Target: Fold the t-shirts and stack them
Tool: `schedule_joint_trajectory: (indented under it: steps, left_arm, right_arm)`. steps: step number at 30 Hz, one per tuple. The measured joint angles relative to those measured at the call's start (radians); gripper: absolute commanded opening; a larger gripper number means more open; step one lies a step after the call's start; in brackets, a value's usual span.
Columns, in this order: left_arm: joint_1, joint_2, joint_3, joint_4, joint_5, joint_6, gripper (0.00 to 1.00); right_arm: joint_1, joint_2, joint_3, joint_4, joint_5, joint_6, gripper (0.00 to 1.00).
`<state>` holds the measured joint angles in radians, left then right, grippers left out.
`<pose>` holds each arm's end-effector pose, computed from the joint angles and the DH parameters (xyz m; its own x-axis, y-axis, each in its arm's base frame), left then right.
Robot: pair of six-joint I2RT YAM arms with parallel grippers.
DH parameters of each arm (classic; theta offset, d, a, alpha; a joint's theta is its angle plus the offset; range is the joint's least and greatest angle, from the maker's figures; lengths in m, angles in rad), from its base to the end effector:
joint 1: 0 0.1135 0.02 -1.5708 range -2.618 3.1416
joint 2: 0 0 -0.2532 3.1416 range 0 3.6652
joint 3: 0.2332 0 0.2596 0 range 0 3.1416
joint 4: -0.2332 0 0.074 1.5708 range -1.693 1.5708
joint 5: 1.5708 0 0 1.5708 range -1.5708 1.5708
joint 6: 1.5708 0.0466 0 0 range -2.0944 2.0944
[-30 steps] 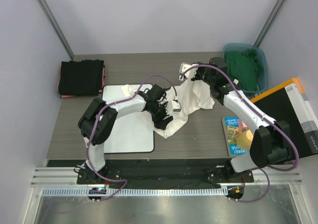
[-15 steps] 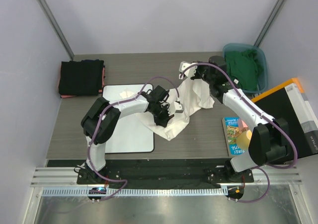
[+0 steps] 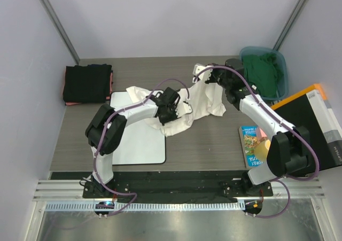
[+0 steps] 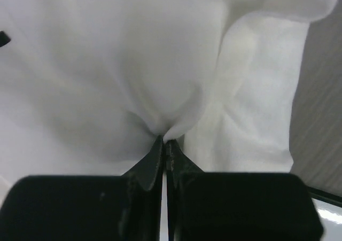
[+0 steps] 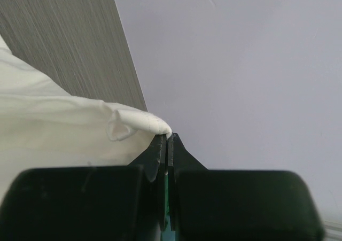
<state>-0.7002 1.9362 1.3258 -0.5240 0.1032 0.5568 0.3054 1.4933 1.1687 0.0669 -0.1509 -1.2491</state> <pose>0.3049 -0.2632 0.1453 -0.2320 0.8829 -0.4082 0.9387 0.3133 0.1441 0.3556 0.1194 0.3116 0.3367 -0.8773 -0.3421 -0.3684 0.2116 -0.9053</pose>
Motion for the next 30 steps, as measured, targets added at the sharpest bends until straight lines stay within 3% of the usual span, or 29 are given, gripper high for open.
schedule_joint_trajectory:
  steps: [8,9,10,11,13,16,21,25,30]
  left_arm:
    - [0.074,0.000,0.016,0.126,-0.327,0.108,0.01]
    - [0.085,0.000,0.021,0.144,-0.352,0.120,0.12]
    - [0.100,0.002,0.032,0.159,-0.379,0.139,0.43]
    - [0.114,0.006,0.045,0.175,-0.401,0.158,0.57]
    - [0.137,0.014,0.067,0.194,-0.424,0.183,0.80]
    - [0.165,0.012,0.071,0.208,-0.435,0.195,0.94]
    - [0.167,-0.016,0.053,0.180,-0.358,0.201,0.92]
    - [0.166,-0.070,0.023,0.138,-0.250,0.205,0.67]
    - [0.169,-0.093,0.021,0.086,-0.092,0.213,0.46]
  right_arm:
    - [0.000,0.000,0.000,0.017,0.000,0.006,0.01]
    - [0.000,0.000,0.000,0.017,0.000,0.006,0.01]
    - [0.000,0.000,0.000,0.018,0.000,0.007,0.01]
    - [0.000,0.000,0.000,0.019,0.000,0.008,0.01]
    - [0.000,0.000,0.000,0.022,0.000,0.011,0.01]
    - [0.000,0.000,0.000,0.024,0.000,0.018,0.01]
    - [0.000,0.000,-0.002,0.030,0.002,0.025,0.01]
    - [0.000,0.000,-0.008,0.033,0.007,0.027,0.01]
    - [0.000,0.000,-0.016,0.034,0.010,0.030,0.01]
